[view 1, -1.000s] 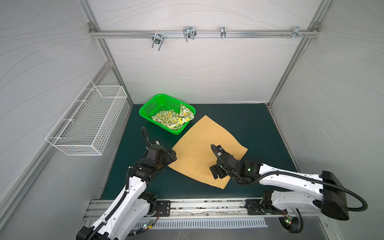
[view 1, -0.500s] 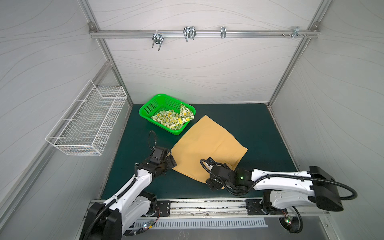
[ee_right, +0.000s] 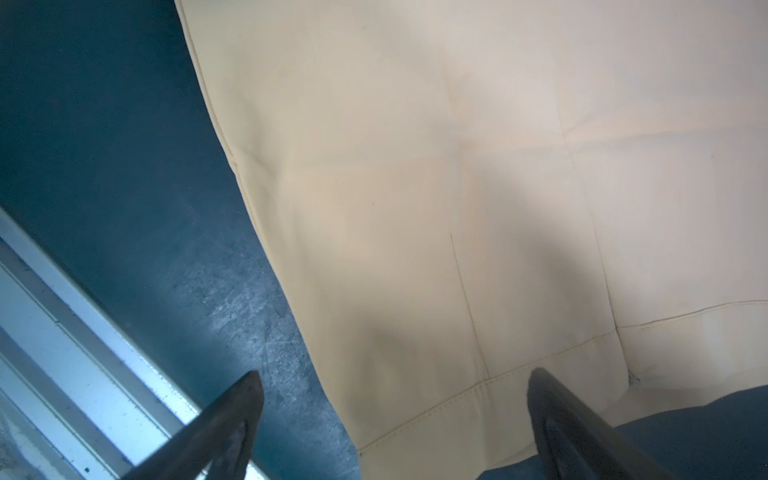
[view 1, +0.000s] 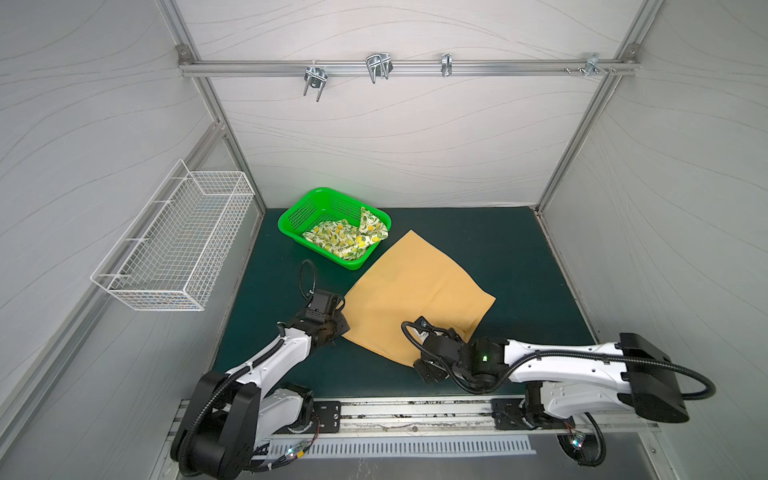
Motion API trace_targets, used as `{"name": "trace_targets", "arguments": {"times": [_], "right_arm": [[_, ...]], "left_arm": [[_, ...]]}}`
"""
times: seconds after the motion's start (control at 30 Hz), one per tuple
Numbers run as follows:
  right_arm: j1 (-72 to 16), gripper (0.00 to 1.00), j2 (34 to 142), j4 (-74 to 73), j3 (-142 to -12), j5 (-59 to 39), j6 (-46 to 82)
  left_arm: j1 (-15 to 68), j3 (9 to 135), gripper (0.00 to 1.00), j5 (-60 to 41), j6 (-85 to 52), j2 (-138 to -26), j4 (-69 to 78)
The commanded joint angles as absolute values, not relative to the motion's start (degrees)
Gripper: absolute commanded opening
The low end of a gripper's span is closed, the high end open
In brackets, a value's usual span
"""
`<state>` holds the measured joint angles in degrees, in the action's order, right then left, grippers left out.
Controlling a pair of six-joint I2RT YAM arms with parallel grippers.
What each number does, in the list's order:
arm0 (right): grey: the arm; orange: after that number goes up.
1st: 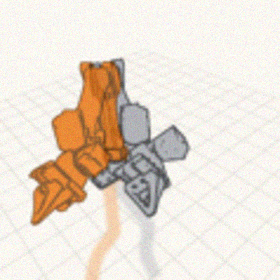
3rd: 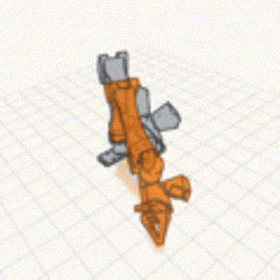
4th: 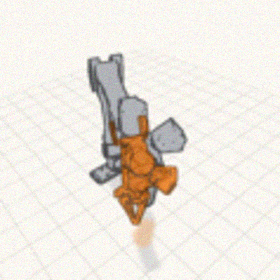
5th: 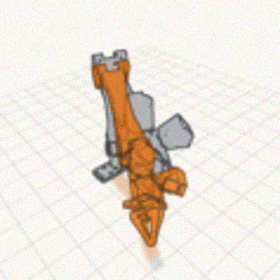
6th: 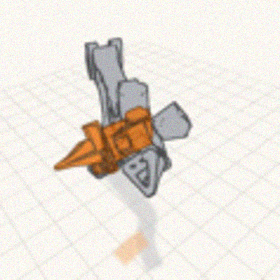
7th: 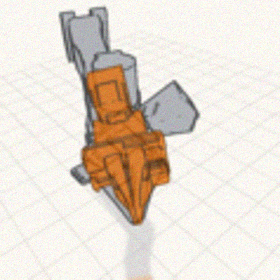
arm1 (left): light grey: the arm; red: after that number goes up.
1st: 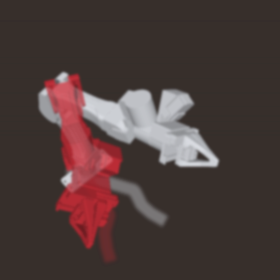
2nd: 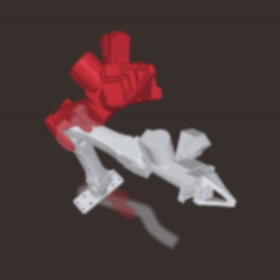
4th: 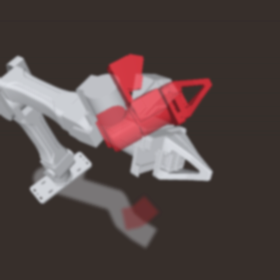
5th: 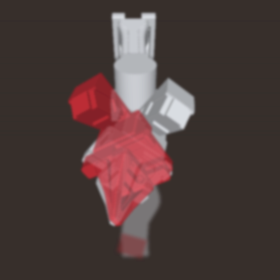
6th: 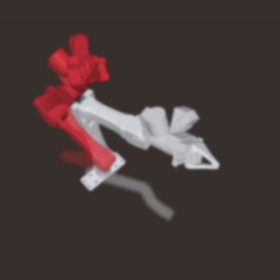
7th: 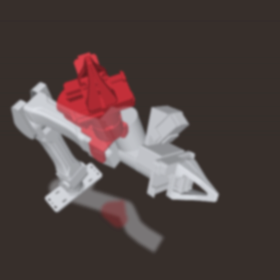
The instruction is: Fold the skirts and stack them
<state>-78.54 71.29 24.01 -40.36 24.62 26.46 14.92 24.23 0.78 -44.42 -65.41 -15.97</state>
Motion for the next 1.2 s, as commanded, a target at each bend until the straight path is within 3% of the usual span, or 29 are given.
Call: {"name": "trace_targets", "arguments": {"times": [0.0, 0.27, 0.43, 0.5, 0.8, 1.17], "right_arm": [[-79.3, 0.99, 70.0, 24.8, -40.0, 25.5, 27.5], [-79.7, 0.99, 70.6, 24.2, -40.2, 25.5, 28.0], [-80.1, 0.99, 71.2, 23.9, -39.9, 26.0, 28.1], [-80.2, 0.99, 71.5, 24.1, -39.8, 26.2, 28.0], [-81.5, 0.98, 72.3, 22.5, -38.0, 25.3, 26.3], [-87.2, 0.88, 80.2, 20.9, -40.1, 25.2, 24.7]], "left_arm": [[13.5, 23.6, 0.49, 1.9, -44.2, -67.7, -16.1], [12.4, 25.7, 0.32, 1.9, -43.8, -70.8, -17.3], [12.2, 26.2, 0.12, 1.7, -43.5, -71.6, -17.5], [12.0, 26.7, 0.0, 1.6, -43.4, -71.9, -17.5], [11.5, 31.7, 0.0, 0.6, -41.4, -71.7, -18.9], [7.7, 40.0, 0.0, -2.1, -37.6, -74.9, -22.5]]}}
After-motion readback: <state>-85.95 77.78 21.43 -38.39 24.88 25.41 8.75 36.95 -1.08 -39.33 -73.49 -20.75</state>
